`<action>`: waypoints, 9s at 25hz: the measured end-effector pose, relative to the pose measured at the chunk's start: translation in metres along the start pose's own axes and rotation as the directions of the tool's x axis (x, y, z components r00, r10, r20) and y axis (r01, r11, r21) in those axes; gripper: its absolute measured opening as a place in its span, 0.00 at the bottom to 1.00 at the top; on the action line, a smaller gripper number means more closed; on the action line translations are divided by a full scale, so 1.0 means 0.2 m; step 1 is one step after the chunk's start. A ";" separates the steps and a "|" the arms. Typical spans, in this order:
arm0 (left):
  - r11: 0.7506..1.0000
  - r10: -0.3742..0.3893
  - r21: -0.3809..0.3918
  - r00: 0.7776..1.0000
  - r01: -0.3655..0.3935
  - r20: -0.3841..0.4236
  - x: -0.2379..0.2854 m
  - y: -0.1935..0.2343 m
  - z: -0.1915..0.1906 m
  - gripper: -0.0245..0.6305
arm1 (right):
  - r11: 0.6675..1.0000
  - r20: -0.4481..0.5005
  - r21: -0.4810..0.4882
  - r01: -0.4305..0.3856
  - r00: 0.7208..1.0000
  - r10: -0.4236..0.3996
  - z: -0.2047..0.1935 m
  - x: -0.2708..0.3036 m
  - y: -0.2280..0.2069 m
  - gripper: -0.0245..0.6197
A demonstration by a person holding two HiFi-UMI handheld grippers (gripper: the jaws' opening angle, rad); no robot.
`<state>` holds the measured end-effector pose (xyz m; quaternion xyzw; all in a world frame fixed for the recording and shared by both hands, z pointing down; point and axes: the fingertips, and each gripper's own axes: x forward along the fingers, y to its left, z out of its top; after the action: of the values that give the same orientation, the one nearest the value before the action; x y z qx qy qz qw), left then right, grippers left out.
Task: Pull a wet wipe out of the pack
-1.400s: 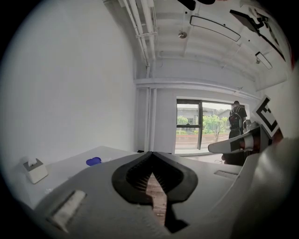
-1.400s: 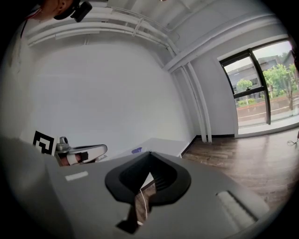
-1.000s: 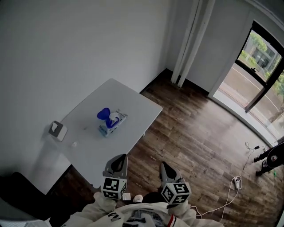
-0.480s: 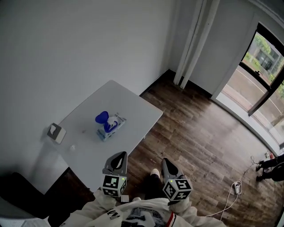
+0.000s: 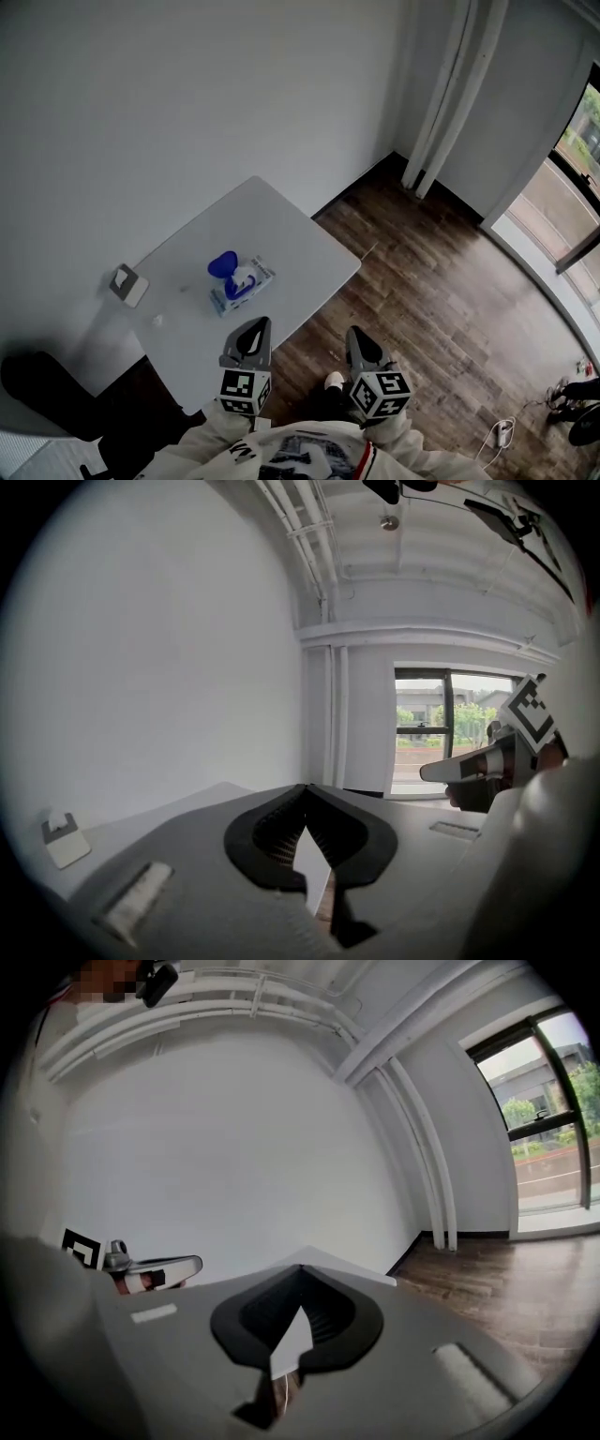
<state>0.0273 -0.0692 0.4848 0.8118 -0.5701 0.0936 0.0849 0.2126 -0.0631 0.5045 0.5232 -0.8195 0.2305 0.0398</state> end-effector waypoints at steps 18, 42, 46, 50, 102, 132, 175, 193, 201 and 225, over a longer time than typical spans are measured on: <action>0.944 0.309 -0.103 0.950 -0.313 -0.054 0.26 0.17 -0.05 0.04 | 0.952 -0.171 -0.068 -0.299 0.943 0.284 0.16 0.59 -0.10 0.05; 0.851 0.487 -0.168 0.867 -0.498 -0.107 0.28 0.88 -0.16 0.04 | 0.854 -0.334 -0.102 -0.511 0.826 0.454 0.07 1.31 0.44 0.05; 0.842 0.492 -0.185 0.862 -0.507 -0.119 0.29 1.01 -0.17 0.04 | 0.844 -0.361 -0.103 -0.527 0.810 0.462 0.03 1.43 0.54 0.05; 0.838 0.489 -0.204 0.863 -0.506 -0.127 0.31 1.12 -0.20 0.04 | 0.838 -0.379 -0.106 -0.535 0.801 0.463 0.01 1.53 0.63 0.05; 0.666 0.700 -0.142 0.679 -0.732 -0.219 0.33 0.93 -0.20 0.04 | 0.659 -0.517 -0.073 -0.749 0.593 0.617 0.02 1.66 0.46 0.05; 0.659 0.686 -0.214 0.693 -0.721 -0.222 0.22 0.98 -0.28 0.04 | 0.493 -0.739 -0.100 -0.864 0.396 0.545 -0.38 1.61 0.63 0.52; 0.575 0.718 -0.289 0.642 -0.765 -0.269 0.11 0.89 -0.39 0.04 | 0.332 -0.891 -0.116 -0.936 0.246 0.382 -0.91 1.75 0.76 0.16; 0.572 0.722 -0.297 0.641 -0.764 -0.258 0.09 0.85 -0.38 0.04 | 0.327 -0.889 -0.125 -0.937 0.252 0.383 -0.92 1.71 0.76 0.05; 0.578 0.716 -0.287 0.643 -0.764 -0.271 0.09 0.82 -0.38 0.04 | 0.333 -0.876 -0.127 -0.934 0.263 0.405 -0.88 1.70 0.77 0.05; 0.653 0.683 -0.263 0.703 -0.710 -0.200 0.14 0.90 -0.27 0.04 | 0.426 -0.771 -0.134 -0.895 0.364 0.522 -0.55 1.63 0.82 0.05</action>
<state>-0.1356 -0.1408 0.5492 0.5011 -0.8408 0.0588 0.1964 -0.0968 -0.2337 0.6474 -0.0550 -0.9267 0.1401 0.3444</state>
